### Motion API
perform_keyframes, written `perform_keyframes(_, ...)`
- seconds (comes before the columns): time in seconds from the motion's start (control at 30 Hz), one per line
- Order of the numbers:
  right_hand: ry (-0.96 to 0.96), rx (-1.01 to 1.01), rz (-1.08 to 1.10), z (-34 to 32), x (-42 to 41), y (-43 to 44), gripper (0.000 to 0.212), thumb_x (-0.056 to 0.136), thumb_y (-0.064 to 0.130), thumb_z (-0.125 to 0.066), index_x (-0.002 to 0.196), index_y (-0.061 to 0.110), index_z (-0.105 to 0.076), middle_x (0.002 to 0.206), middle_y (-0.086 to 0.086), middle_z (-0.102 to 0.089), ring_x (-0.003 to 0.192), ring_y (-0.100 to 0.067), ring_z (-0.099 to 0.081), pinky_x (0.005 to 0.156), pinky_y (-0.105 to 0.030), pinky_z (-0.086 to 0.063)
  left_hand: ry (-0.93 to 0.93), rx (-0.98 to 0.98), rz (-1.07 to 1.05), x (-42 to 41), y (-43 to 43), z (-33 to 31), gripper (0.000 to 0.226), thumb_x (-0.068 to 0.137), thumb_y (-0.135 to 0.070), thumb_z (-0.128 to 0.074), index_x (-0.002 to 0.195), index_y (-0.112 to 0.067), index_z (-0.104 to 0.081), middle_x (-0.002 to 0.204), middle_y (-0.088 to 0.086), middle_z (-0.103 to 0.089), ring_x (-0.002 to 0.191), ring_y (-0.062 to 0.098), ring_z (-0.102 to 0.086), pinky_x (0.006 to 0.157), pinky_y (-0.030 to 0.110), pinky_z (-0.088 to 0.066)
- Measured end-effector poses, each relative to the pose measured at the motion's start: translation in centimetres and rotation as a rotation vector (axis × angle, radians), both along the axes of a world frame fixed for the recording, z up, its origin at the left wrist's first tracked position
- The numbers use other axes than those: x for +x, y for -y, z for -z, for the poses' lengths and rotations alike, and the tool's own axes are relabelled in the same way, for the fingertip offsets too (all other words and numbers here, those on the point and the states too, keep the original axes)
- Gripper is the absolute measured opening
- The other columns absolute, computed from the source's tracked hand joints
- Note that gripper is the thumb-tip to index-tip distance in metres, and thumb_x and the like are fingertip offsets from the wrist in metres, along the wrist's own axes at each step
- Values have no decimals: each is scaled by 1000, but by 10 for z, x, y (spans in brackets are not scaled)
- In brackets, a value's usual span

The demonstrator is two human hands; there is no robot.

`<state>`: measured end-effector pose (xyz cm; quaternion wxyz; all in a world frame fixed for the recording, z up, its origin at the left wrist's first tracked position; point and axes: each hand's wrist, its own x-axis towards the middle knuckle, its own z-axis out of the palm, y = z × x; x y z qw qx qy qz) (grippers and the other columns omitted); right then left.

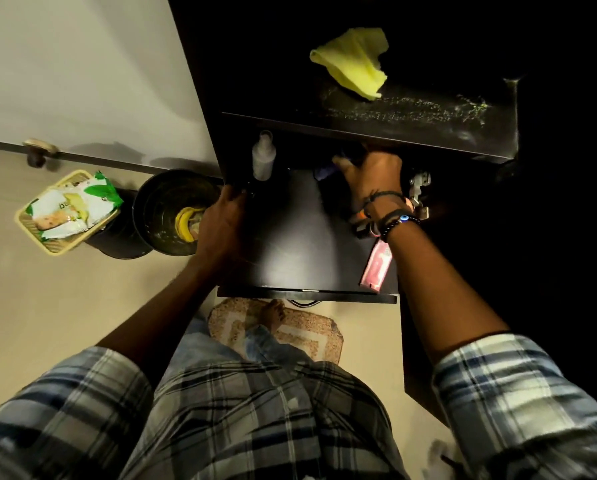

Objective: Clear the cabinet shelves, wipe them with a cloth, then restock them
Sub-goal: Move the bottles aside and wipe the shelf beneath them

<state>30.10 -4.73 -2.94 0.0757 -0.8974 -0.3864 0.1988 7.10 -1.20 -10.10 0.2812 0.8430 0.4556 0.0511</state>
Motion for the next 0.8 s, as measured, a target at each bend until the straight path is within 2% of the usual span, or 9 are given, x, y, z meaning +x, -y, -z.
perform_keyframes(0.17,54,-77,-1,-6,34,16,37,90,27,-58,121,8,-62,123,-21,-62,114,-36,-56,96,-39,-44,-24,17,69,1,-2,-3,31,92,-15,-51,122,-10,-56,127,20,-49,90,42,-61,76,52,-53)
perform_keyframes(0.23,28,-98,6,-7,44,20,30,86,21,-61,114,13,-66,116,-17,-65,107,-35,-61,91,-42,-51,26,18,106,15,4,-15,28,92,-19,-49,115,-7,-60,117,22,-56,89,42,-62,75,50,-52)
perform_keyframes(0.3,-21,-115,-5,-13,49,24,21,85,17,-62,105,14,-69,108,-14,-69,99,-33,-64,85,-42,-54,100,17,134,37,11,-25,21,90,-14,-54,106,-3,-64,107,24,-62,87,42,-62,71,45,-50)
perform_keyframes(0.43,-56,-119,-23,-23,57,30,27,86,7,-57,112,9,-65,108,-11,-67,99,-32,-62,84,-38,-52,145,2,183,95,13,-18,12,86,-10,-56,93,-6,-65,95,17,-67,88,38,-63,67,41,-48)
perform_keyframes(0.47,-56,-126,-33,-24,60,32,29,86,3,-55,113,8,-64,100,-5,-65,97,-26,-59,82,-30,-47,142,8,215,110,13,-15,14,85,-8,-55,94,-5,-66,95,18,-67,89,38,-64,68,40,-49)
perform_keyframes(0.53,-67,-128,-47,-32,64,38,28,87,0,-54,111,10,-64,73,11,-48,90,-19,-50,72,-18,-35,155,-21,238,135,15,-12,23,83,-3,-53,101,-4,-67,101,18,-67,94,39,-63,77,42,-49)
perform_keyframes(0.6,-63,-109,-54,-37,67,45,25,86,2,-57,109,12,-63,66,16,-37,87,-20,-50,72,-17,-34,188,-50,237,156,17,-12,28,83,0,-52,107,-4,-67,107,18,-66,100,38,-62,85,44,-48)
perform_keyframes(0.7,-66,-119,-53,-39,71,48,27,88,7,-58,115,8,-59,80,4,-57,95,-23,-56,76,-20,-35,123,-77,286,179,15,-10,32,85,-2,-51,115,-7,-64,114,16,-64,107,36,-58,92,42,-45)
perform_keyframes(0.8,-72,-219,-47,-33,77,45,32,90,13,-57,120,2,-57,87,0,-61,113,-29,-56,85,-23,-38,98,-75,321,188,9,-1,28,84,-7,-56,109,-10,-67,109,14,-68,104,35,-61,89,40,-46)
